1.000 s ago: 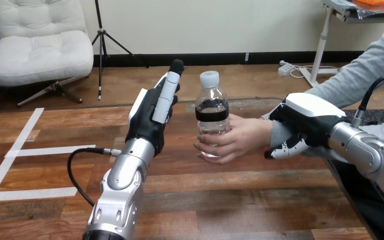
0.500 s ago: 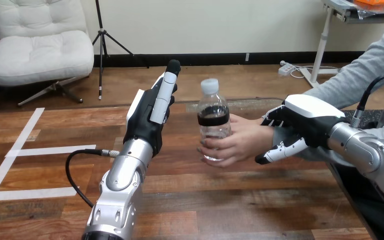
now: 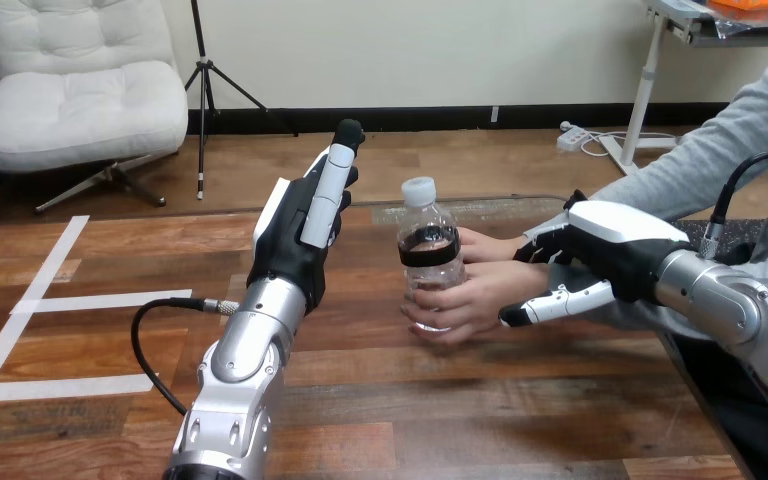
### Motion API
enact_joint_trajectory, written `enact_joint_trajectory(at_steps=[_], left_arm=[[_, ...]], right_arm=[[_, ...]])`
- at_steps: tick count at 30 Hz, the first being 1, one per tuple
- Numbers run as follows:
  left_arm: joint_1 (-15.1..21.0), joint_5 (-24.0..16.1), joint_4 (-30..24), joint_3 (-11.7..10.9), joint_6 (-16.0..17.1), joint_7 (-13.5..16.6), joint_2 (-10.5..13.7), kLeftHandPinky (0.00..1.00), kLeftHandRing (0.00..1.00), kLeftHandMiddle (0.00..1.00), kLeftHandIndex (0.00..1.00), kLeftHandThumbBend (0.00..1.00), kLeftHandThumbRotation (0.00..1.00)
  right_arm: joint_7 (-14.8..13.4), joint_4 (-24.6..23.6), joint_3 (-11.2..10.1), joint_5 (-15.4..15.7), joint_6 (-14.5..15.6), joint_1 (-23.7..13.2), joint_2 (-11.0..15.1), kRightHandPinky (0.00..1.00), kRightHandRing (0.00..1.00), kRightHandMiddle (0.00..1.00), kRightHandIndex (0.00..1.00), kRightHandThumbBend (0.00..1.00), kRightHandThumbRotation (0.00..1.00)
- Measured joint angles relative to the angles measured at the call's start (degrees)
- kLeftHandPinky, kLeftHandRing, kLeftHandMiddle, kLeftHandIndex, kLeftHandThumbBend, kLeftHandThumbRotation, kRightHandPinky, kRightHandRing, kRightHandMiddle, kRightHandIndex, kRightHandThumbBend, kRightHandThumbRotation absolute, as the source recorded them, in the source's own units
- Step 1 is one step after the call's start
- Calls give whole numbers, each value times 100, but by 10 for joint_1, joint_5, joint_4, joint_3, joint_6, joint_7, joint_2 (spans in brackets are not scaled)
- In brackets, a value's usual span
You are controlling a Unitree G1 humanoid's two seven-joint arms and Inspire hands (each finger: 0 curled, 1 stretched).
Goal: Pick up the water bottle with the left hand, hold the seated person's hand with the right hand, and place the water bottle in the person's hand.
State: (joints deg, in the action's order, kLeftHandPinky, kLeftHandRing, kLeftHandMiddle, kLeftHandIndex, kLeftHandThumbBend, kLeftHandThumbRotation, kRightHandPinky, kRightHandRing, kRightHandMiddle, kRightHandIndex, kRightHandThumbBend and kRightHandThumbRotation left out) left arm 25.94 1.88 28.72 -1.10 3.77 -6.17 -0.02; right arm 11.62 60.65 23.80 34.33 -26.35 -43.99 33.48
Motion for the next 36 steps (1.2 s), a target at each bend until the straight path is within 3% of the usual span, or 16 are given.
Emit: enact_joint_trajectory(at_steps=[12,19,24,32,36], left_arm=[[-4,2,-1,-1,0,-2,1,97,97,97,91,87,100],[-5,2,-1,-1,1,-10,7,97,97,96,91,86,99],[-7,5,-3,-3,1,-20,18,97,97,96,91,87,98],[-16,11,-24,-13,1,-36,40,96,96,95,91,89,98],[-28,19,-49,-22,2,-42,49,95,95,94,91,90,98]], right_arm=[[45,-11,-1,-14,13,0,0,70,82,84,86,100,87],[50,-20,-5,-27,13,0,0,70,83,84,87,100,90],[42,-20,-15,-35,6,0,0,71,83,85,87,100,94],[2,-19,-36,-57,-25,4,0,73,82,84,87,100,99],[-5,-19,-51,-86,-37,8,0,74,83,84,87,100,100]])
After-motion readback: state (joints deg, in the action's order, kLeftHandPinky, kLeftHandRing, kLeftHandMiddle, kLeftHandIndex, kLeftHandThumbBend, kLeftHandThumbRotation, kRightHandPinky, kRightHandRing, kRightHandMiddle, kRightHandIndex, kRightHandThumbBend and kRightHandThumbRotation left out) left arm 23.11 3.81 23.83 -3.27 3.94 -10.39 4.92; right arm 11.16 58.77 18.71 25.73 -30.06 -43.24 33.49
